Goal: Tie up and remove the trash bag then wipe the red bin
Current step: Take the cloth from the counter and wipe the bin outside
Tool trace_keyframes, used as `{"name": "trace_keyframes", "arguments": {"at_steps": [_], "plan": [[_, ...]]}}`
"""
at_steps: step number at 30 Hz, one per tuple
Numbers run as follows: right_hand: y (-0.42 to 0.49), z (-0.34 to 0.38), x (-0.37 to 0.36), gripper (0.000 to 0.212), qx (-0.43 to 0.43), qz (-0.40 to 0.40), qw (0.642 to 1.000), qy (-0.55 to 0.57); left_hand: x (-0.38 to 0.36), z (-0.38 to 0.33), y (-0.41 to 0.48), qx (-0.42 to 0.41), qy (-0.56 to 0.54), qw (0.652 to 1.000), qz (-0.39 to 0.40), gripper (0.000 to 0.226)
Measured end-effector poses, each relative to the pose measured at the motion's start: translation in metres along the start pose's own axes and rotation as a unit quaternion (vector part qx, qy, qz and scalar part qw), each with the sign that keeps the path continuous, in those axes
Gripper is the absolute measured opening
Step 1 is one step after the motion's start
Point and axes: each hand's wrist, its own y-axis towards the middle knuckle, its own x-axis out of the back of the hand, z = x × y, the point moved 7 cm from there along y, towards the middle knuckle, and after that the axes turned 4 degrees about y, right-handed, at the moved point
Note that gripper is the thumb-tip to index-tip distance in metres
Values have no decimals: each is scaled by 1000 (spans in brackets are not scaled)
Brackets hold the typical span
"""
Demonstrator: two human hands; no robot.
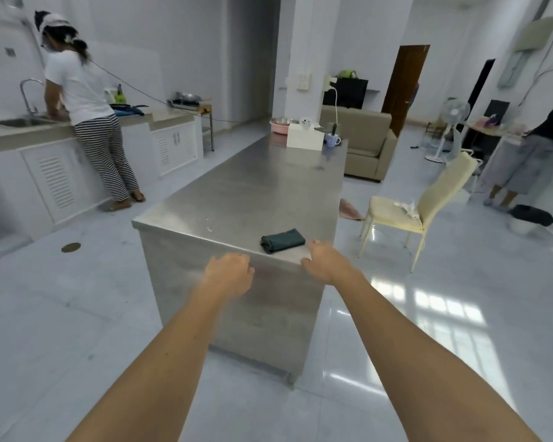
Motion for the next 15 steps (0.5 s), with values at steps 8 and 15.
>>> {"name": "trace_keyframes", "arguments": {"at_steps": [8,15], "plan": [[156,-40,-46,50,3,67,998,10,-60,9,164,55,-43,997,-16,33],[265,-78,-71,53,-40,91,989,112,-96,18,261,183,-82,978,-57,33]]}}
